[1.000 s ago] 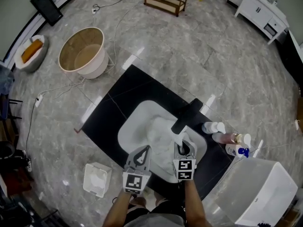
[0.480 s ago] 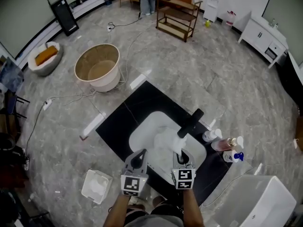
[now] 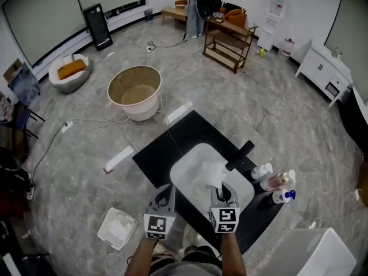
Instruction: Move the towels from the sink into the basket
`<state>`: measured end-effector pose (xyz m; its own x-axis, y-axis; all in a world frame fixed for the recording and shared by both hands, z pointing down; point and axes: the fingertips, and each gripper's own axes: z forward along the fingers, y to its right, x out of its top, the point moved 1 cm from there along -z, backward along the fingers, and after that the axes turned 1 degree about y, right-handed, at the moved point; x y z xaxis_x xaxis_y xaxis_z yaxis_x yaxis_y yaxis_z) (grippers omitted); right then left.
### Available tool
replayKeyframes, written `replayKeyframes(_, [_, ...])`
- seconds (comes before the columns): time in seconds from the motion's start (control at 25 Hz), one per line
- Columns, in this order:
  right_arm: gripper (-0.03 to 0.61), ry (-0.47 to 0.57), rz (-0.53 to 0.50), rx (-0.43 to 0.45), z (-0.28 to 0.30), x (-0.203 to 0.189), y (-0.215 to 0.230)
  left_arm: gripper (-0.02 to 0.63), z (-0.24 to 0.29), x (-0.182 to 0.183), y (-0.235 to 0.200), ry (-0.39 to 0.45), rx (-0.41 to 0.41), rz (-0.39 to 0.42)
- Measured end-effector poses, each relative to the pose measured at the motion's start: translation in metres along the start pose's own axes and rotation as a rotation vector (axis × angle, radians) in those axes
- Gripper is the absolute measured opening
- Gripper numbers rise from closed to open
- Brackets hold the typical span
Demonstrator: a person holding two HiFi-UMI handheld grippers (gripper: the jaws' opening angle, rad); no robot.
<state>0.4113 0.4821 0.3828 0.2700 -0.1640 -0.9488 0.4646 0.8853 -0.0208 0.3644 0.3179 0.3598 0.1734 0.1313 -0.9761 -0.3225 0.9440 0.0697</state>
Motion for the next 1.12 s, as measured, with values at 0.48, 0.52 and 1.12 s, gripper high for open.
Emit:
replayKeyframes(0.48, [0.054, 0.154, -0.078, 0.151, -0.020, 0.086, -0.111, 0.009, -0.112, 0.030, -0.078, 0.074, 0.180, -0.013])
replayKeyframes(0.52, [0.054, 0.163, -0.083, 0.163, -0.022, 0.092, -0.121, 0.009, -0.123, 0.032, -0.083, 0.078, 0.192, -0.010])
replayKeyframes(1.12, [0.054, 0.240, -0.151, 0.371, -0.033, 0.134, -0.288, 0.009, -0.261, 0.019, -0.168, 0.092, 0.396, 0.005])
